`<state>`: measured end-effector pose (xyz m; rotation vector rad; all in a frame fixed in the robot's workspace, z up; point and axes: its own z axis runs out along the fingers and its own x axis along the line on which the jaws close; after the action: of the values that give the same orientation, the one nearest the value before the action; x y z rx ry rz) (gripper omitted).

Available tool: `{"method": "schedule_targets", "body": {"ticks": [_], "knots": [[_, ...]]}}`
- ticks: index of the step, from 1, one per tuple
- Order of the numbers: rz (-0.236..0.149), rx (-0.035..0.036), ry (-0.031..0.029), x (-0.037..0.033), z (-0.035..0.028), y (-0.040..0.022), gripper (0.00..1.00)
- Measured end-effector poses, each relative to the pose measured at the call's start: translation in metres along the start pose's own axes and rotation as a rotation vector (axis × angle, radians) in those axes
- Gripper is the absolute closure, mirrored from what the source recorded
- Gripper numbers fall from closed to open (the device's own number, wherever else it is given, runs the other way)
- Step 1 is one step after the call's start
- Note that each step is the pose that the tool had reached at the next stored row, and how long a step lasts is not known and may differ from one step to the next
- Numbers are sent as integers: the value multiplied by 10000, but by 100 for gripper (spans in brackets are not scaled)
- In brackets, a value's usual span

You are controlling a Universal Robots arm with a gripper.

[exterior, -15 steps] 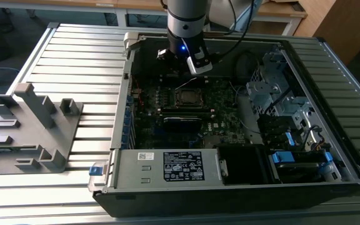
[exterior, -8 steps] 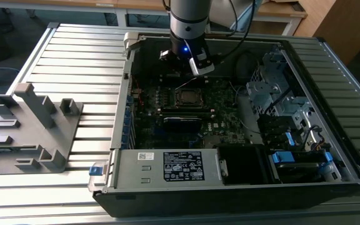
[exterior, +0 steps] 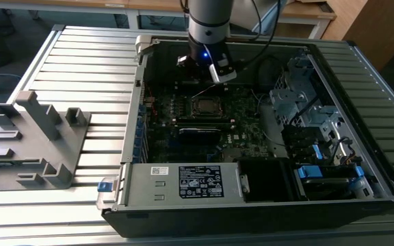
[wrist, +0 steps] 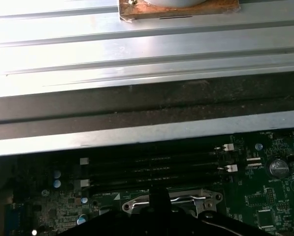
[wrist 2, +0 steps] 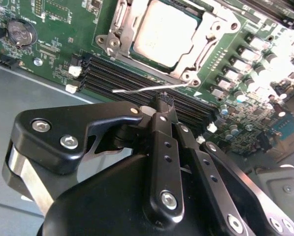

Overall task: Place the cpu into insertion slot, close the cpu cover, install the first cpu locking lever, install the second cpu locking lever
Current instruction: 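Install the first cpu locking lever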

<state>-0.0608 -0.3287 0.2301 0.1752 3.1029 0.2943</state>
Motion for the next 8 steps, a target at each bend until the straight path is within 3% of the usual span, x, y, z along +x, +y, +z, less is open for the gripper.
{"method": "schedule_targets", "body": {"ticks": [8], "knots": [[1, 2, 0, -30, 10, 10, 89]]}}
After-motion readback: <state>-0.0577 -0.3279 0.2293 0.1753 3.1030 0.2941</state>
